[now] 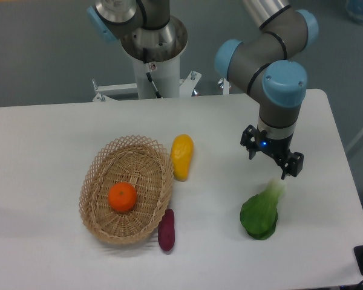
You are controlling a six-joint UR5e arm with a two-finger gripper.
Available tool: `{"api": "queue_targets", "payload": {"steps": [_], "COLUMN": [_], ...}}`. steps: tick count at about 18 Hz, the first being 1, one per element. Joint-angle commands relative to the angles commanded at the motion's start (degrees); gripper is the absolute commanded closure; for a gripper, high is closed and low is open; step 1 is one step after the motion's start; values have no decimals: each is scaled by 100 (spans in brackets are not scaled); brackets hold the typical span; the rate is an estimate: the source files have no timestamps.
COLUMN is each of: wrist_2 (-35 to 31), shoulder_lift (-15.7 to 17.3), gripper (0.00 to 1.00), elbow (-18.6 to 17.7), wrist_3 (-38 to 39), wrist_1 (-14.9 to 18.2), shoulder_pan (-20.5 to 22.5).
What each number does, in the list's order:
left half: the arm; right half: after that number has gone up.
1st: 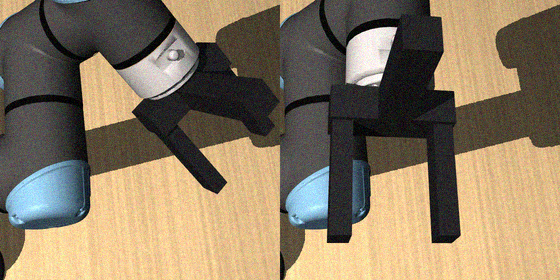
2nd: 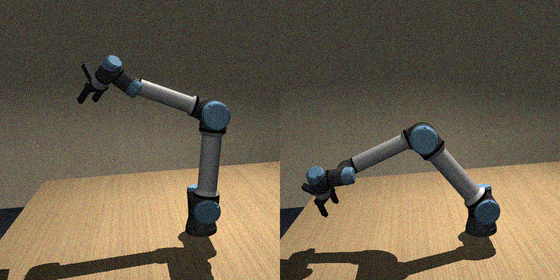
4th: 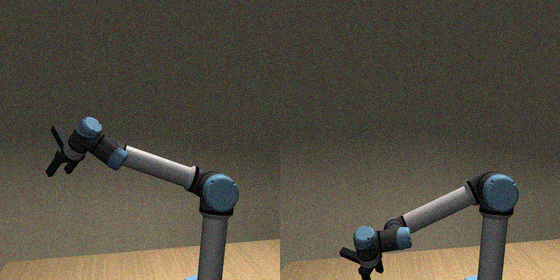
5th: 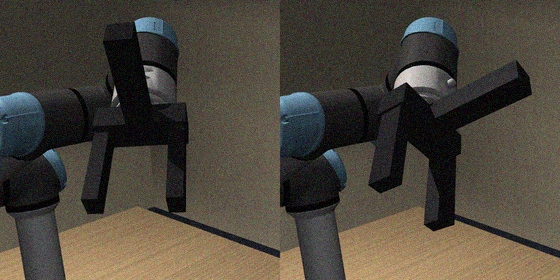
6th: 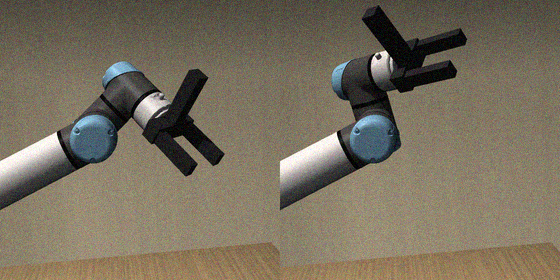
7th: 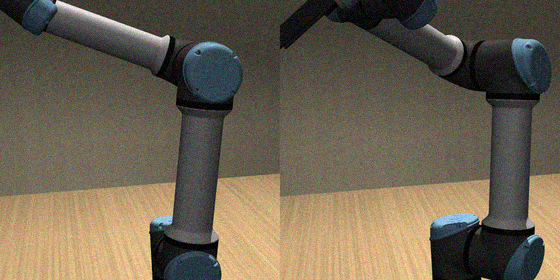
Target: Pick up the orange from the basket
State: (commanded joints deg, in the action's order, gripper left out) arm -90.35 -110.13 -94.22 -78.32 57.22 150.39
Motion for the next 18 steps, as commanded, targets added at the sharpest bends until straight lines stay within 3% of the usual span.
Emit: {"api": "queue_targets", "payload": {"steps": [4,18], "wrist_2": [44,396], "shoulder_lift": [9,97], "gripper": [0,0], "elbow": [-35,-35], "wrist_3": [360,2714], "wrist_1": [0,-70], "shoulder_pan": [-211,-1353]}}
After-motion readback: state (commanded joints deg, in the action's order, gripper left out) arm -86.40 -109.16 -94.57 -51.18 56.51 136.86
